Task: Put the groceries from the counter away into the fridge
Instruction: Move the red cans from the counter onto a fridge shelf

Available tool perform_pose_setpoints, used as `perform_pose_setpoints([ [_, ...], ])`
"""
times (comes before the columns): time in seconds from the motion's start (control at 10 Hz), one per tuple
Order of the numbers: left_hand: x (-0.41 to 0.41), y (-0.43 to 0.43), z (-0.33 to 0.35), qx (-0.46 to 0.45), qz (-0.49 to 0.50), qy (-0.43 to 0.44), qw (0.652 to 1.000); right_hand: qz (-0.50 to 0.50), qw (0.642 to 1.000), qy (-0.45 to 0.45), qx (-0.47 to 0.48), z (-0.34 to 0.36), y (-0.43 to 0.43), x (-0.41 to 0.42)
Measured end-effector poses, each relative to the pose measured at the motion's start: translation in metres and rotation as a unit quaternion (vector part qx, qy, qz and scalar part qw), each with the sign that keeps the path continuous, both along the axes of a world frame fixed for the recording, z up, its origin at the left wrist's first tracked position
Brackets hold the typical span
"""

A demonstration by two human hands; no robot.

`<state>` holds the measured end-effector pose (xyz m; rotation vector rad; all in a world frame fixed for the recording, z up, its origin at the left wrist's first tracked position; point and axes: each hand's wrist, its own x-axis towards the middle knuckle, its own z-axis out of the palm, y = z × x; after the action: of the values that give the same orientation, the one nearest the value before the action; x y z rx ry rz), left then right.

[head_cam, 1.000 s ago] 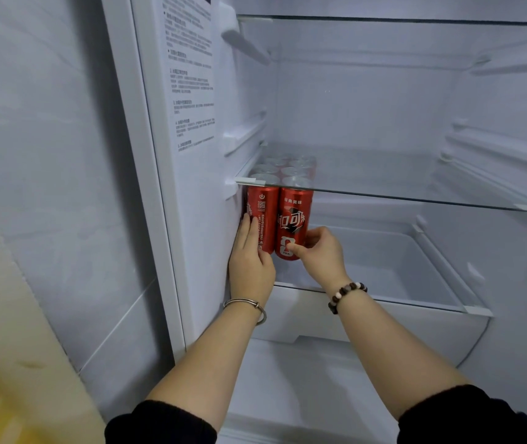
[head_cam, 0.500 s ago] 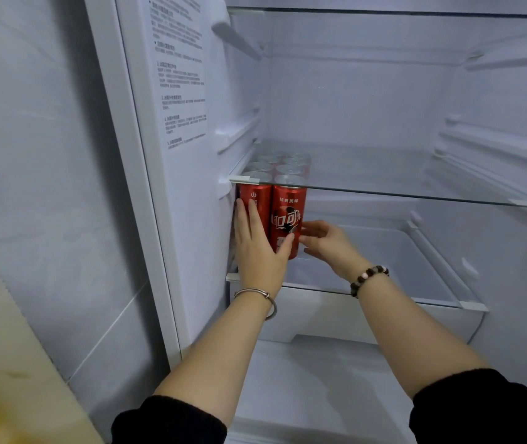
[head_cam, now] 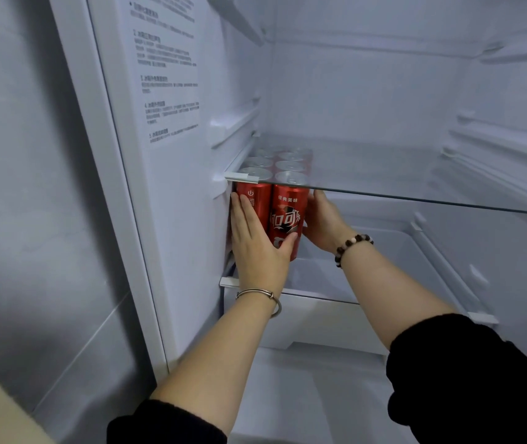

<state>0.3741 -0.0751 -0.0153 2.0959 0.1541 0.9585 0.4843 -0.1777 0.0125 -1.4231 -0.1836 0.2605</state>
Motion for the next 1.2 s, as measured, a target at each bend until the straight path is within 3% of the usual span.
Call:
perform_pose_setpoints([
  [0.3,-0.002,0.001,0.002,-0.006,-0.007,-0.001,1.000,-0.122,0.993,-0.003,-0.007,0.009,-0.012,0.014],
  [0.4,-0.001,0.002,0.002,-0.011,-0.003,-0.003,1.000,-0.134,0.974,-0.050,-0.173,0.011,-0.017,0.021],
  [0.5,-0.001,0.003,0.001,-0.017,-0.007,-0.006,1.000,-0.127,0.961,-0.035,-0.243,0.001,-0.015,0.035],
  [0.6,-0.001,0.002,0.000,-0.018,-0.007,-0.010,1.000,-0.133,0.967,-0.046,-0.212,-0.003,-0.017,0.054],
  [0.7,0.000,0.002,0.000,-0.020,-0.008,-0.011,1.000,-0.035,0.973,-0.023,-0.225,-0.004,-0.012,0.053],
  [0.9,0.000,0.001,0.000,-0.027,-0.010,-0.016,0.999,-0.025,0.999,0.018,-0.022,0.011,0.001,0.029],
  [1.0,0.000,0.002,-0.001,-0.029,-0.018,-0.014,0.999,-0.046,0.999,0.020,0.016,0.003,0.002,0.040],
  [1.2,0.001,0.002,-0.001,-0.027,-0.015,-0.016,0.999,-0.057,0.998,0.032,0.006,0.000,-0.002,0.046],
])
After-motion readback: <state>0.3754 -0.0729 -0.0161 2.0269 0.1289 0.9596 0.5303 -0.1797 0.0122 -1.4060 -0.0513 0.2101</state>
